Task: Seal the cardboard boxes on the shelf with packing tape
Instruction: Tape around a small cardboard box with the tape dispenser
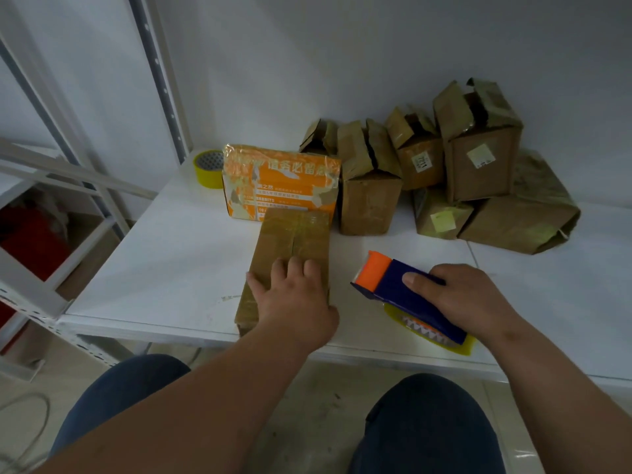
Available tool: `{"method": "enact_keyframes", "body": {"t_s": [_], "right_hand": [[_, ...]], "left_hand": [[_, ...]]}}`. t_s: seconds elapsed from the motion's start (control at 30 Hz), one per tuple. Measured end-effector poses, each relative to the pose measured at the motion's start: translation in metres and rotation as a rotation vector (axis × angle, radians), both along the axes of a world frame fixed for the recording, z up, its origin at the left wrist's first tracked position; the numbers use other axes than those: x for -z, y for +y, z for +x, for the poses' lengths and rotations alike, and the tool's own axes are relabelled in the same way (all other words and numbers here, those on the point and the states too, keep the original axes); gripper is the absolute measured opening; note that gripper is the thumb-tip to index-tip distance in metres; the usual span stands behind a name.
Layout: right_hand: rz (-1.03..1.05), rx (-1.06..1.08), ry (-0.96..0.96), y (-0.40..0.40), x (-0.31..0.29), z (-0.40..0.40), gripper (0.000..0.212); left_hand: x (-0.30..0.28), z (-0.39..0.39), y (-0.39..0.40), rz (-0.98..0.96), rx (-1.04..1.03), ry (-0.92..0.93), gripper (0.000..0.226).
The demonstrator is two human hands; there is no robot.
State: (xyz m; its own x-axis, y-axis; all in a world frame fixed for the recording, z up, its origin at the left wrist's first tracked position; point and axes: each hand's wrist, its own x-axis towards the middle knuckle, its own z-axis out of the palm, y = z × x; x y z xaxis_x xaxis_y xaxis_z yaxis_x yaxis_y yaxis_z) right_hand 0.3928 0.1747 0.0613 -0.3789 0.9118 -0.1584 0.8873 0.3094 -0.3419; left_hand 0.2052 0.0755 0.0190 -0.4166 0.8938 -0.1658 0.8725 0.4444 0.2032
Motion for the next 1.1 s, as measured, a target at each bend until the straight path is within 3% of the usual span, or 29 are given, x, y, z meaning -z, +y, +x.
{"method": "enact_keyframes", "body": {"t_s": [0.3, 0.47, 0.6, 0.83, 0.9, 0.97, 1.03, 1.1], "right_hand": [[0.080, 0.033, 0.347, -0.012, 0.021, 0.017, 0.036], [0.093, 0.013, 0.471, -0.020, 0.020, 0.022, 0.036], [0.060, 0.065, 0.588, -0.022, 0.017, 0.024, 0.045], [0.023, 0.058, 0.680, -0.029, 0.011, 0.021, 0.058], [0.012, 0.028, 0.684, -0.031, 0.010, 0.022, 0.059], [-0.002, 0.003, 0.702, -0.034, 0.008, 0.024, 0.056], [-0.027, -0.010, 0.744, -0.037, 0.006, 0.026, 0.049], [-0.058, -0.030, 0.772, -0.040, 0.005, 0.027, 0.045]], "left_hand": [[0.006, -0.007, -0.012, -0.012, 0.128, 0.049, 0.063], [0.001, -0.018, -0.027, -0.104, 0.316, 0.116, 0.086], [0.003, -0.026, -0.038, -0.119, 0.484, 0.205, 0.092], [0.003, -0.004, -0.027, -0.035, 0.277, 0.245, 0.089], [0.000, -0.001, -0.020, -0.029, 0.218, 0.158, 0.083], [-0.004, -0.003, -0.014, 0.024, 0.107, -0.053, 0.069], [-0.014, -0.009, -0.012, 0.213, -0.095, -0.410, 0.043], [-0.032, -0.013, -0.018, 0.386, -0.319, -0.962, 0.025]]}}
